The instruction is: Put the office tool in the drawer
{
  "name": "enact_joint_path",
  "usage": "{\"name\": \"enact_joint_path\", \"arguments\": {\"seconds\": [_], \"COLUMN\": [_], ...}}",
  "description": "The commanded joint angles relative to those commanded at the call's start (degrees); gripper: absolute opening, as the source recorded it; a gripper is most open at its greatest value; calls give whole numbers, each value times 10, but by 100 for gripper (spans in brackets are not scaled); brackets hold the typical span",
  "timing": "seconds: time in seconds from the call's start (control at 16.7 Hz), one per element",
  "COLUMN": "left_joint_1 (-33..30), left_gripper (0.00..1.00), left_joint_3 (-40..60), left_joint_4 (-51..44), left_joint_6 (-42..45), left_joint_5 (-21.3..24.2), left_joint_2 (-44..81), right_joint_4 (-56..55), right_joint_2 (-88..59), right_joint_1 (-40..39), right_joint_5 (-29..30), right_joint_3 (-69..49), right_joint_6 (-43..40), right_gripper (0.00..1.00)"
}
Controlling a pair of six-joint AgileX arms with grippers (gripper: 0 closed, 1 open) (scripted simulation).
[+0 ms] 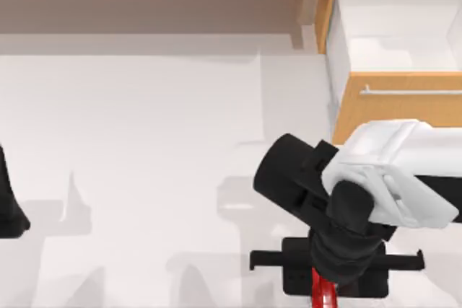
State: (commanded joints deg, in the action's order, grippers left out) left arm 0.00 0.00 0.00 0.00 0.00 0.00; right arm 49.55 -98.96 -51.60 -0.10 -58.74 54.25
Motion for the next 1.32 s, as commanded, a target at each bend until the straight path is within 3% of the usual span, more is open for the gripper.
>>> {"name": "enact_joint_path", "arguments": {"seconds": [0.3,0.54,1.02,1.32], "left_joint_1": [0,0,0,0], "left_gripper": [100,100,100,100], "left_joint_3": [0,0,0,0], "left_joint_4": [0,0,0,0], "left_joint_6": [0,0,0,0], "left_joint_5": [0,0,0,0], "left_joint_2": [0,0,0,0], "right_joint_4": [-3,-10,-1,16], "right_joint_2": [3,18,-57,-174], "right_joint_1": [4,55,273,399], "right_joint_5": [-1,-3,16,23], "right_joint_3": [-5,-87,-360,-448], "right_joint_6": [-3,-54,-252,-366], "right_gripper": [0,0,0,0]}}
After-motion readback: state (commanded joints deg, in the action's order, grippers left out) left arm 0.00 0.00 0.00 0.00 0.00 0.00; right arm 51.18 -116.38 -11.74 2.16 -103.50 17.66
